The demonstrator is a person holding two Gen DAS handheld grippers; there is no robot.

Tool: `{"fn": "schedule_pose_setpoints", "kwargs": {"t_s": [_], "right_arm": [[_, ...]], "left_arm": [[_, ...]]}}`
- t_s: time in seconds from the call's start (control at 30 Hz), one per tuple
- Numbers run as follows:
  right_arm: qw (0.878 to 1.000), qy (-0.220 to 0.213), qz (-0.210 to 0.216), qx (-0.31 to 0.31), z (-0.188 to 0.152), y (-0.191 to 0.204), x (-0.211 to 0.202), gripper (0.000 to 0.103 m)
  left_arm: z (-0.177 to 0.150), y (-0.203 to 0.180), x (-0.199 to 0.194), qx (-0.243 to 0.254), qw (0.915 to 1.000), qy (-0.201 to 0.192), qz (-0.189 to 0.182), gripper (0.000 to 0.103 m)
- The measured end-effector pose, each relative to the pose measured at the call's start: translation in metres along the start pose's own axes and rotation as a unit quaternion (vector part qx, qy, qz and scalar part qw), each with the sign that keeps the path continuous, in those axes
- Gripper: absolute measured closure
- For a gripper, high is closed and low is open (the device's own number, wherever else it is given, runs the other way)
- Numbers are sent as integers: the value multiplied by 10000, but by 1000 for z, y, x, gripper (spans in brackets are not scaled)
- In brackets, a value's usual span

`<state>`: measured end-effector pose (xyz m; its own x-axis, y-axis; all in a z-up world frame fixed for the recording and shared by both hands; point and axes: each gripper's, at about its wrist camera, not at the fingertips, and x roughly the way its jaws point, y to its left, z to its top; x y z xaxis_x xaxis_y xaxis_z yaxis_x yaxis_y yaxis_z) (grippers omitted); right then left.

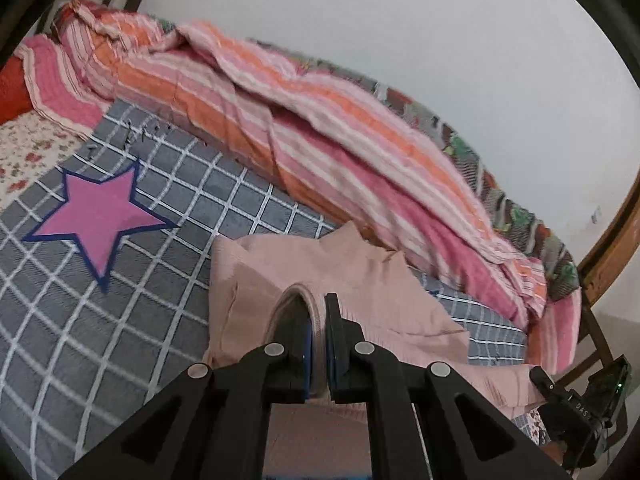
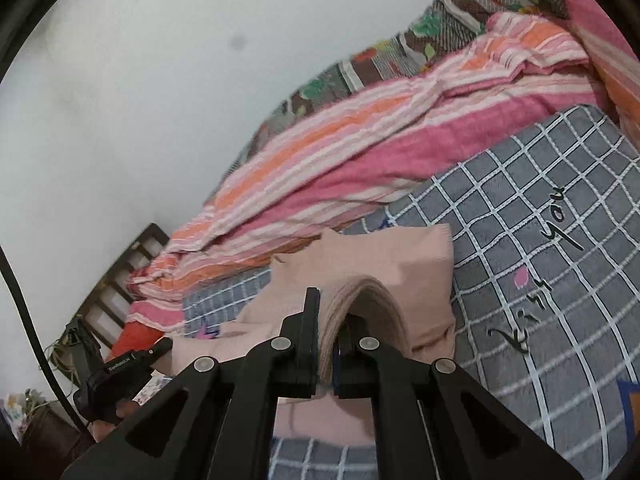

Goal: Fold small clothes
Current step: 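Lift the hem with the right tool and fold it toward the collar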

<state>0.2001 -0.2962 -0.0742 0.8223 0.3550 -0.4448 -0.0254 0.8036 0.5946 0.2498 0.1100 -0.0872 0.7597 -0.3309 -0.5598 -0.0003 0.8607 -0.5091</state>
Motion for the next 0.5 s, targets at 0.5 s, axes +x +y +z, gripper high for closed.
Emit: {"fn": "schedule_pose_setpoints", "kwargs": {"t_s": [0.5], "right_arm": [[9946, 898, -416, 309, 42, -41, 133, 95]], "left_arm": [[38, 19, 107, -283, 9981, 499, 205, 95]]}}
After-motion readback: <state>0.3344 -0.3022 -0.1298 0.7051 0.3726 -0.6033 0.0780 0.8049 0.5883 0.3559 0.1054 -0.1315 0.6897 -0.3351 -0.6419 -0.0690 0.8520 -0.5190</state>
